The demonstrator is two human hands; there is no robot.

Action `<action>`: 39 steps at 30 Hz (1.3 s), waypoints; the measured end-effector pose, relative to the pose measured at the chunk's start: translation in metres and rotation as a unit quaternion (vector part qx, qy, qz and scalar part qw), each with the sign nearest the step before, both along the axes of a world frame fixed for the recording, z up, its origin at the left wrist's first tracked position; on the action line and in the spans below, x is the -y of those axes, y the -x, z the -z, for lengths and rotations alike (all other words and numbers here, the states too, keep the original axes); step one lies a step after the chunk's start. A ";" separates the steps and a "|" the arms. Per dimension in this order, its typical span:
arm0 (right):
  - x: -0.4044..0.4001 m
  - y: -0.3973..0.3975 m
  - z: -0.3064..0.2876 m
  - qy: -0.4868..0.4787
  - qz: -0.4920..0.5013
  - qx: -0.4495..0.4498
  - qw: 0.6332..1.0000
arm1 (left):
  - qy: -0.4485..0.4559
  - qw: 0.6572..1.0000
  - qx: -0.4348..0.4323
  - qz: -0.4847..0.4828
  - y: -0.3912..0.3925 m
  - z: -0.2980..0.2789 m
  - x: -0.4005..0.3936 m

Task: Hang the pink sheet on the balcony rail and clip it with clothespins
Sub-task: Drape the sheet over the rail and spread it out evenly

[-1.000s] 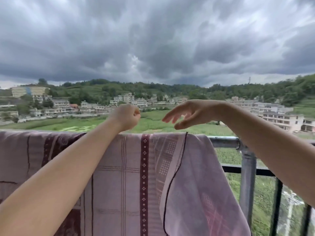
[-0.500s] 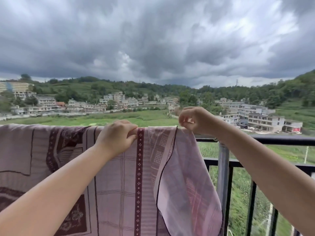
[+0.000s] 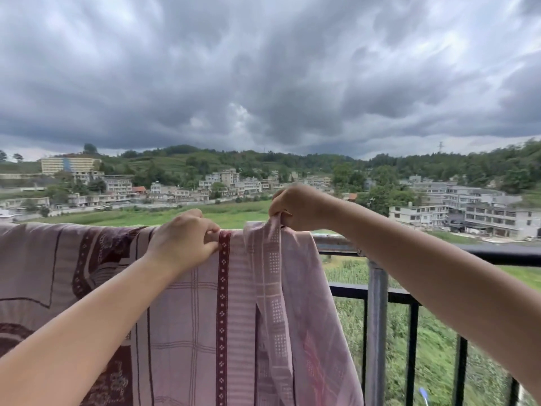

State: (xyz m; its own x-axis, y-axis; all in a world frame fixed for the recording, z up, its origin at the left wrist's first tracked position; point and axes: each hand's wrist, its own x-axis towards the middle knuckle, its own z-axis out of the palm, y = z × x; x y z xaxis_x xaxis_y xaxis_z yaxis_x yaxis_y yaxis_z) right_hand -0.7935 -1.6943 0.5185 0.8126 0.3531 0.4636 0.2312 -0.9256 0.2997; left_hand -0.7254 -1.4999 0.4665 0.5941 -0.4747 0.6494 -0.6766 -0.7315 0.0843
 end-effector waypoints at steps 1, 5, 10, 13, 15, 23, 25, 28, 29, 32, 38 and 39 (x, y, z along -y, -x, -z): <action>0.011 0.001 -0.005 -0.032 0.000 0.013 0.999 | -0.010 1.000 -0.004 -0.010 0.001 -0.002 0.002; 0.036 0.016 -0.017 -0.154 -0.004 -0.091 0.984 | -0.044 0.998 -0.019 -0.037 0.007 -0.008 0.011; -0.010 0.005 -0.006 0.033 -0.036 -0.207 0.977 | -0.037 0.998 -0.024 -0.050 0.009 -0.010 0.012; -0.021 -0.004 -0.003 0.078 -0.077 -0.120 0.987 | -0.023 0.998 -0.035 -0.052 0.010 -0.010 0.011; -0.018 -0.002 -0.003 0.087 -0.076 -0.093 0.989 | -0.019 0.998 -0.035 -0.054 0.013 -0.009 0.012; 0.089 0.070 -0.009 -0.260 -0.024 0.035 0.965 | -0.054 0.995 -0.014 -0.087 0.021 -0.007 0.023; 0.105 0.079 0.000 -0.336 -0.017 0.076 0.939 | -0.085 0.990 -0.005 -0.108 0.024 -0.007 0.032; 0.117 0.082 0.012 -0.358 0.027 -0.028 0.933 | -0.116 0.983 -0.011 -0.139 0.035 -0.010 0.041; 0.120 0.085 0.015 -0.347 0.040 -0.093 0.932 | -0.108 0.986 -0.009 -0.127 0.038 -0.010 0.044; 0.124 0.094 0.025 -0.335 0.055 -0.148 0.929 | -0.025 1.000 0.008 0.004 0.051 -0.002 0.053; 0.079 0.112 0.028 -0.120 -0.053 0.018 0.991 | -0.006 0.991 0.062 0.118 0.062 0.014 0.078; 0.070 0.112 0.029 -0.055 -0.030 0.008 0.998 | 0.013 0.989 0.080 0.125 0.060 0.013 0.079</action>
State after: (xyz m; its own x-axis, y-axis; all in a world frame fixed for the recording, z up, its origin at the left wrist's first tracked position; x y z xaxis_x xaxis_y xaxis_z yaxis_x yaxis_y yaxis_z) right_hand -0.9051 -1.7647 0.4899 0.7844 0.3466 0.5144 0.2828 -0.9379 0.2008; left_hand -0.7852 -1.5793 0.4532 0.3485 -0.5752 0.7400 -0.8424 -0.5385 -0.0218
